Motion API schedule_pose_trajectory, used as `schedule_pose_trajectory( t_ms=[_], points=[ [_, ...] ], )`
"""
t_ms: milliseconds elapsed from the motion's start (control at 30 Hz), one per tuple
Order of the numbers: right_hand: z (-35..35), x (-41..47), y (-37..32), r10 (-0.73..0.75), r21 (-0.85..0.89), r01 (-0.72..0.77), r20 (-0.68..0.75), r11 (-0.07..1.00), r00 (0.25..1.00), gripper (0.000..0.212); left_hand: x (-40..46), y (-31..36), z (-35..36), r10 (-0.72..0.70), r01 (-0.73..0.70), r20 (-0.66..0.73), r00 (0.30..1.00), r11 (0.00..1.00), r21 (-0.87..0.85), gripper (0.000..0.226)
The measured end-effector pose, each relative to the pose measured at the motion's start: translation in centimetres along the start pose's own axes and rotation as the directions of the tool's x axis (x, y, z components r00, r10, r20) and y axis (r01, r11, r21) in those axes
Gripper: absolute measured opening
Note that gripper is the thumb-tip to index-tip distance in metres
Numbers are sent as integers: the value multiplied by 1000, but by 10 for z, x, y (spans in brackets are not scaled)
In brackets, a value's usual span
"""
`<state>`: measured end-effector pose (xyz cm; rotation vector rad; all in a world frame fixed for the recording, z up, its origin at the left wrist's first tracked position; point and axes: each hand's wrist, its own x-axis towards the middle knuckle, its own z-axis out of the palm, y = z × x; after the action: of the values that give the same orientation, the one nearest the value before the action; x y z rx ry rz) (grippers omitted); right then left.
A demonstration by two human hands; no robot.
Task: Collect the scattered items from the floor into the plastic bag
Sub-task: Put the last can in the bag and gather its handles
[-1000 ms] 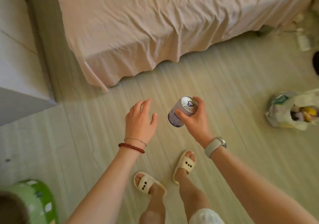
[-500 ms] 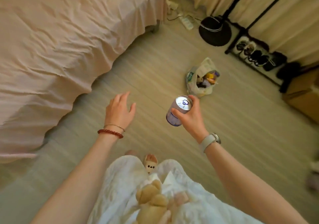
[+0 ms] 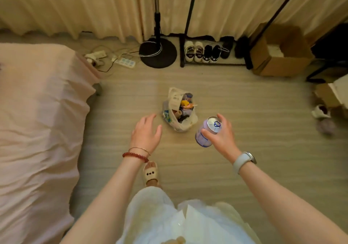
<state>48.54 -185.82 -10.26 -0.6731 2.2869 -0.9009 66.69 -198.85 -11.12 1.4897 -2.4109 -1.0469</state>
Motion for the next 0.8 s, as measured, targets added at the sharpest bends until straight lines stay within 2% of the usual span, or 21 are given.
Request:
schedule_pose_trajectory(
  t_ms=[167, 333, 600, 800],
  points=[
    [15, 68, -23, 100, 53, -96, -79, 994, 992, 67, 99, 0, -19, 55, -66, 144, 988, 995, 71, 45],
    [25, 142, -9, 245, 88, -236, -119, 968, 962, 67, 199, 16, 7, 80, -124, 287, 955, 982, 140, 44],
    [87, 298, 88, 472, 118, -463, -69, 879, 879, 66, 363, 1, 130, -13, -74, 404, 914, 978, 197, 44],
    [163, 386, 175, 496, -83, -490, 115, 868, 860, 67, 460, -51, 243, -79, -61, 494, 866, 963, 261, 51]
  ],
)
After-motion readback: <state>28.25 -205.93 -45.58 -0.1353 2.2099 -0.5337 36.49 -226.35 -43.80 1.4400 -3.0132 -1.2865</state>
